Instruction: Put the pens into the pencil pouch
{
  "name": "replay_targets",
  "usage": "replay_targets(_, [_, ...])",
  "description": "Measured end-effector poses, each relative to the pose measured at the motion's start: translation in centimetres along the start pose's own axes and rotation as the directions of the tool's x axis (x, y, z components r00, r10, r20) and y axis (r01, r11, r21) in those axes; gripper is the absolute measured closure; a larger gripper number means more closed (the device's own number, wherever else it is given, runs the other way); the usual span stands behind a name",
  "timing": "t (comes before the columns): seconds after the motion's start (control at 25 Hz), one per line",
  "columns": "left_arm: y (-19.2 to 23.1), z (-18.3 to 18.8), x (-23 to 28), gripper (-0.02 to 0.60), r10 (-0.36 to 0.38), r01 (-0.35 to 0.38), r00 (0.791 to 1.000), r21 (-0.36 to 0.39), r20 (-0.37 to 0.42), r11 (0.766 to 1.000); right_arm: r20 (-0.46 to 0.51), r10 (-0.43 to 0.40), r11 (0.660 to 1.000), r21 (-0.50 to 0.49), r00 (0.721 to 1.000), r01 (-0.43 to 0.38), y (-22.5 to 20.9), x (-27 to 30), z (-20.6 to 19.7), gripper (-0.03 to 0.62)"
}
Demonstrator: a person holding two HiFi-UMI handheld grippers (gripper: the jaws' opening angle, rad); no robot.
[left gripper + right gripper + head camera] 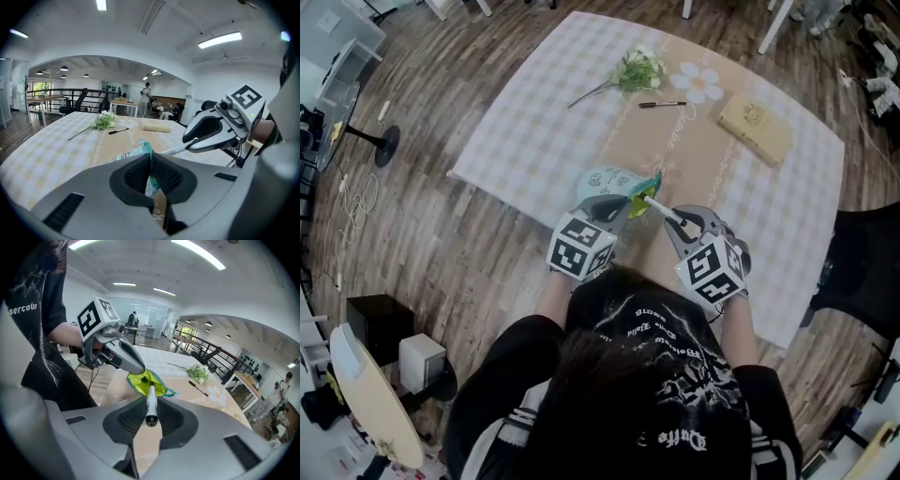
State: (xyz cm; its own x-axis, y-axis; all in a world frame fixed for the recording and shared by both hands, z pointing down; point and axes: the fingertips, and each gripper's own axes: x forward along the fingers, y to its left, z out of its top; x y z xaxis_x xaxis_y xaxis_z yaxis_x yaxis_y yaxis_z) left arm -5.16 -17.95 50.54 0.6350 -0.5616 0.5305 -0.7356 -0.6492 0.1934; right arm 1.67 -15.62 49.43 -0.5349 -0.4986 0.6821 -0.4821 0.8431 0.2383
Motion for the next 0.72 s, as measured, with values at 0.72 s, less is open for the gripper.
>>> replay_targets(0.72, [-3.5, 1.5, -1.0, 0.552, -0.215, 0.217, 0.975, -0.024, 0.053, 0.976, 0.009, 0.061, 0.998, -0.015, 0.998, -0.061, 1.3, 3.1, 2.0, 0.514])
